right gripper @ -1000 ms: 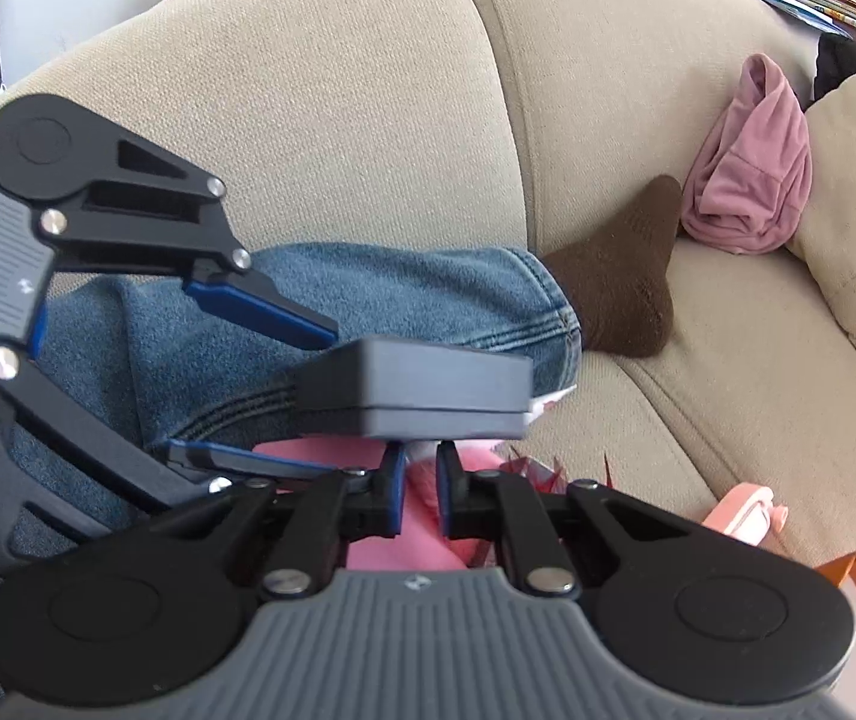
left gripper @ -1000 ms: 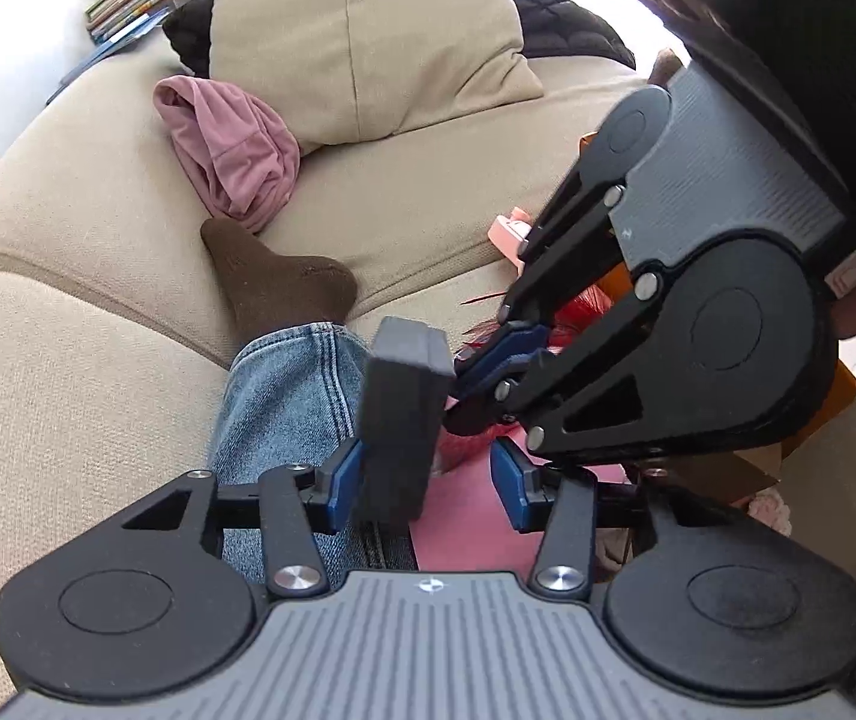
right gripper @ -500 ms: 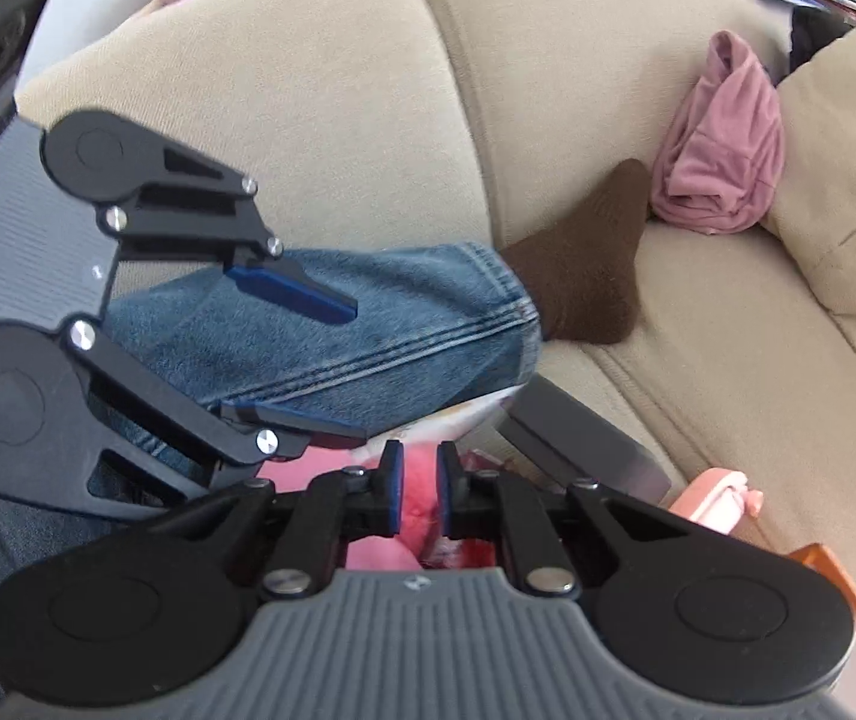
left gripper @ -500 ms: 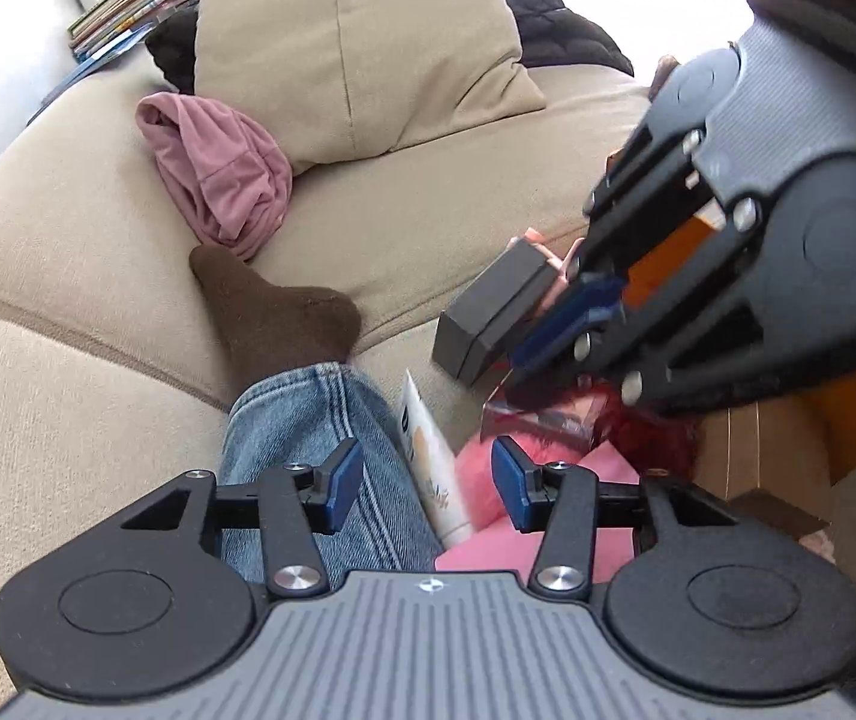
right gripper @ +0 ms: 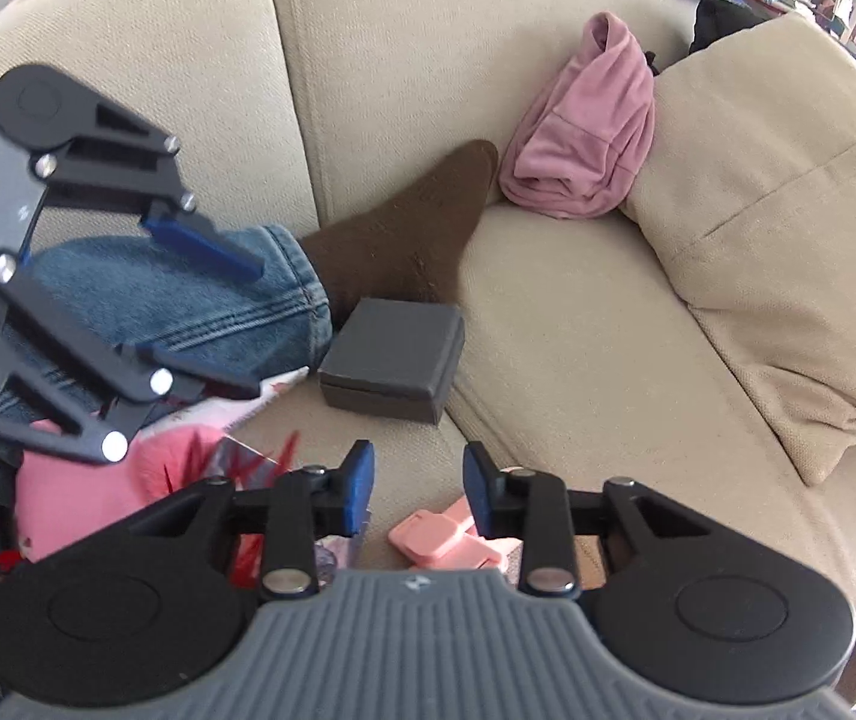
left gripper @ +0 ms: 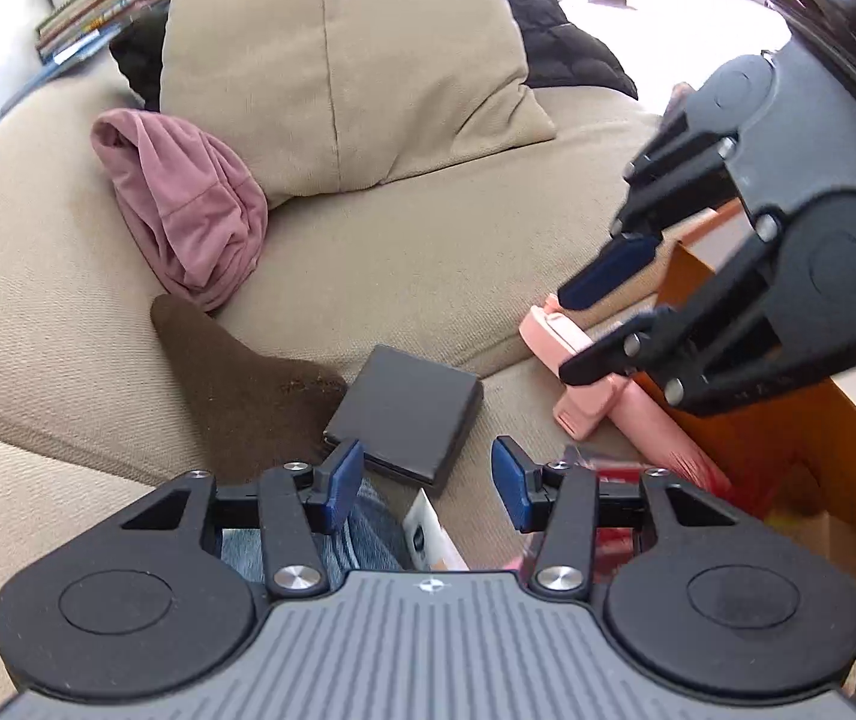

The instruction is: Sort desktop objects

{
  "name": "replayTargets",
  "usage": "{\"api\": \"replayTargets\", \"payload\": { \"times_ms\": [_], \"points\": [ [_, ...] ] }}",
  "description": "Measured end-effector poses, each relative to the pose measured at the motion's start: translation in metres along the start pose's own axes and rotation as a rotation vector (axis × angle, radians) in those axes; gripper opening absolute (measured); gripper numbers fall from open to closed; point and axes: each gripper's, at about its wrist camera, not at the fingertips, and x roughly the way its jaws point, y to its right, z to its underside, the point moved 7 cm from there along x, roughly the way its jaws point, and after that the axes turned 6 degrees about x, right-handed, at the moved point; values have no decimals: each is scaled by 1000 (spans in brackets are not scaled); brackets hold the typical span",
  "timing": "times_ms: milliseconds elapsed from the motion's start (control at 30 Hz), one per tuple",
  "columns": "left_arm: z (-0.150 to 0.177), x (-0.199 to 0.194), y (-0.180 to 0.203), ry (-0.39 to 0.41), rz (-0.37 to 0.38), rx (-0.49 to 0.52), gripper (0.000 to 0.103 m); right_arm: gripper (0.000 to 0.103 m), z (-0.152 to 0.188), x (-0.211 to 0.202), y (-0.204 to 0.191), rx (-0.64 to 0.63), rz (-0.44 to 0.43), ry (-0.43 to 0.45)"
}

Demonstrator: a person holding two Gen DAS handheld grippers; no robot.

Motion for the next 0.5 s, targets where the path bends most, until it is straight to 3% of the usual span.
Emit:
{"api": "replayTargets", "payload": {
  "times_ms": [267,500],
  "points": [
    [-2,45,-18,-76,58,-77,55,32,-17,33,16,31,-25,-44],
    [4,69,7,-100,49,46,57,33,-23,41,32,88,-33,-46]
  ]
}}
